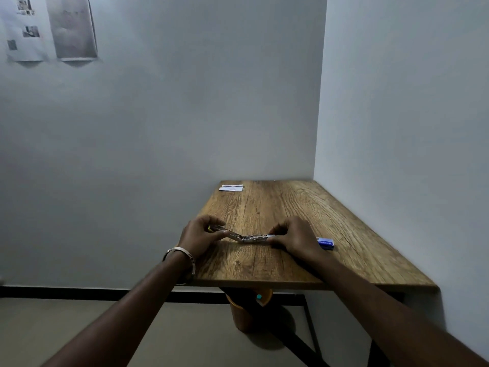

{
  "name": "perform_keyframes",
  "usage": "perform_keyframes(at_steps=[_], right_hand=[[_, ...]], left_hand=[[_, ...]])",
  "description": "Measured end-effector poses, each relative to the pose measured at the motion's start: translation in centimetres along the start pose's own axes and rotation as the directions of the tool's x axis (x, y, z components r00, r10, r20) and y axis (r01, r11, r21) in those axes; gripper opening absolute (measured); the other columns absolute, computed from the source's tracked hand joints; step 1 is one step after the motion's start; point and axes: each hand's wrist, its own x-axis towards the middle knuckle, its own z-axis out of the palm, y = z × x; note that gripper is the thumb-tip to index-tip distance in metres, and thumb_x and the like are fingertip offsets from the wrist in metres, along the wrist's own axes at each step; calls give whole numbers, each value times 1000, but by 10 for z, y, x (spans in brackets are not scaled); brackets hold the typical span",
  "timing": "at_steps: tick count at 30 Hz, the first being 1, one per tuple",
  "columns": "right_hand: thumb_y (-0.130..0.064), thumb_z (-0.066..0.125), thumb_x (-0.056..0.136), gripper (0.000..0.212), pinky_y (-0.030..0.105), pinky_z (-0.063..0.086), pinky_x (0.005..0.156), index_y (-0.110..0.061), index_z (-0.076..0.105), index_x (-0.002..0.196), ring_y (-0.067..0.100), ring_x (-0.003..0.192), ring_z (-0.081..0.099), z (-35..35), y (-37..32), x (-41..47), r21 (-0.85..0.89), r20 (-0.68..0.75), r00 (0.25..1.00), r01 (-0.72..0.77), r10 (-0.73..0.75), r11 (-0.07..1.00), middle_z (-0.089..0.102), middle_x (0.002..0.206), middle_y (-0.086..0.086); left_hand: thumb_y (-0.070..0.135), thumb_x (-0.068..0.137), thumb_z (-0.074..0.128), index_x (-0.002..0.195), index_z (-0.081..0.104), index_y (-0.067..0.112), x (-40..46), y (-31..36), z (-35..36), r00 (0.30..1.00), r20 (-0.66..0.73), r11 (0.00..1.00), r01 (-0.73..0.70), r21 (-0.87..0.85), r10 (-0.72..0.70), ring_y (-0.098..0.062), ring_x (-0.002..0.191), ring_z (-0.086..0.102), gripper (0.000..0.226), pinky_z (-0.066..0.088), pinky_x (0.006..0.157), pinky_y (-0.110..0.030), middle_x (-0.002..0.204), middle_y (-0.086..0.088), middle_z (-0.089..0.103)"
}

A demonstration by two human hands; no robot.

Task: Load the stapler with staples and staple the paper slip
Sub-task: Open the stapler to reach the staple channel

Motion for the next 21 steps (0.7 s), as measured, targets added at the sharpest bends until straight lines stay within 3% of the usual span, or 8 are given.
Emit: perform_keyframes(at_steps=[2,6,16,18,21], right_hand=[[-21,86,75,15,19,51,73,-17,80,88,2,79,66,0,0,2,-45,11,1000,4,-3,999,75,84,-7],[-23,85,76,15,11,42,64,-18,80,90,-2,76,61,2,2,3,-88,-4,1000,5,-6,996,72,83,-10],[-19,83,79,23,17,46,79,-16,79,102,4,85,62,6,5,3,-133,-51,998,26,-33,991,77,99,-1],[-16,84,78,25,18,47,80,-14,78,102,5,86,64,5,6,3,-120,-74,997,12,-21,993,76,100,0],[-12,82,79,31,20,52,86,-14,76,108,9,93,68,5,7,3,-103,-81,997,5,-14,995,76,103,0]], left_hand=[[25,77,81,89,75,23,-1,-2,-1,1000,14,996,-21,82,20,-14,89,64,14,52,74,-29,90,5,70],[35,72,84,86,77,27,-1,-5,-3,998,68,983,-27,183,14,-2,86,61,18,42,65,-17,86,13,71],[38,74,82,96,73,26,5,-6,-1,982,181,955,-102,278,52,-4,87,59,26,43,66,-18,90,13,67],[40,76,80,99,72,29,4,-2,3,982,149,948,-151,281,113,-3,92,57,27,45,72,-23,97,14,66],[33,81,76,94,76,28,5,17,19,944,93,902,-331,276,318,-7,92,60,13,48,76,-25,94,13,71]])
